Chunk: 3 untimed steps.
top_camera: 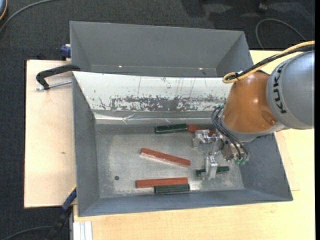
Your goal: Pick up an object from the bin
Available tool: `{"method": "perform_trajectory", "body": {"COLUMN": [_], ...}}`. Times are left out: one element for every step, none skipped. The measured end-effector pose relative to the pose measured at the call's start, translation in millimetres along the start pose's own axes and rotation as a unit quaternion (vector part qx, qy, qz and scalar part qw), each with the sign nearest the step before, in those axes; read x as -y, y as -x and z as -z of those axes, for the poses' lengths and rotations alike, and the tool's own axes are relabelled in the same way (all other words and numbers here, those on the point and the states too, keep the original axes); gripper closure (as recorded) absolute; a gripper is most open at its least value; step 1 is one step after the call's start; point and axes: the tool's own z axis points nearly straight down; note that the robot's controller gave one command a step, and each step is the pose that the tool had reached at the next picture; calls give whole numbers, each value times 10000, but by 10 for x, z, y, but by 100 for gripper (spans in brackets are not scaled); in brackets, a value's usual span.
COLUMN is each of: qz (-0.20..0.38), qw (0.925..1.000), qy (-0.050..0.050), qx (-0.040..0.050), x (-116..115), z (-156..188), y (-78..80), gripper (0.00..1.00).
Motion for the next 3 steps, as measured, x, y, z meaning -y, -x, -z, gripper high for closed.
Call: {"method": "perform_trajectory", "body": {"qz": [-41,-56,-207], "qw": [10000,10000,9997], "qy": [2,-9,-10], "qx": [13,29,97], "x": [-480,-449,-504], "z": [-36,-34,996], "y": [-342,-327,-164], "gripper": [0,100,100]}}
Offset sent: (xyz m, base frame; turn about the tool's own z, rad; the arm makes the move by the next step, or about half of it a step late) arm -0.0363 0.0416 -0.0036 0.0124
